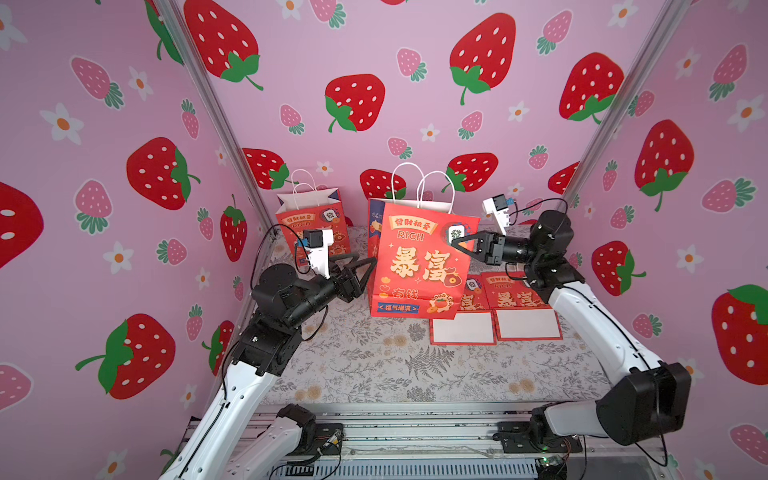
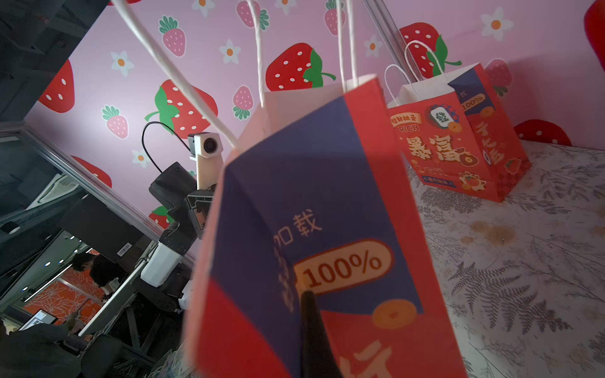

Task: Put away the paper bag
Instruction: Press the paper bag.

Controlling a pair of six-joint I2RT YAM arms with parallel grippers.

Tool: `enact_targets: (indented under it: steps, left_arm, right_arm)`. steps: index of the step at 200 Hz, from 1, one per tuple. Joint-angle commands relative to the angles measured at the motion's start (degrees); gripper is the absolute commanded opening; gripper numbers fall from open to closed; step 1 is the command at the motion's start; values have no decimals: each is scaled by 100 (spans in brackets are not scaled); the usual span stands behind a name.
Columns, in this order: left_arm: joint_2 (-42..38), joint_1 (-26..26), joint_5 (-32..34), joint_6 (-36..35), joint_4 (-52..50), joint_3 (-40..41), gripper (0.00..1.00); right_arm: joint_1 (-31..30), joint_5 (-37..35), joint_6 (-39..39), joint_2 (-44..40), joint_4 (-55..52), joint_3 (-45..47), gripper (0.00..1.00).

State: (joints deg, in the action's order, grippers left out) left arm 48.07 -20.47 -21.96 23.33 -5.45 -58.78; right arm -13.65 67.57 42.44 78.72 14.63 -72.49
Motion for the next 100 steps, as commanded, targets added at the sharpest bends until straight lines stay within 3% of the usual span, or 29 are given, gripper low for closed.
enact_targets:
  steps: [1,38,100]
  left_arm:
    - [-369,74,378,-504,-295,322,80]
    - [-495,478,-120,-745,-339,614,92]
    - [-164,815,-1046,-963,-295,893,98]
  right_arm:
    - [257,555,-587,-123,-1135,-346,0]
    - [550,1221,-631,-394,-1536,-392,0]
    - [660,1599,-119,-442,-1525,-818,0]
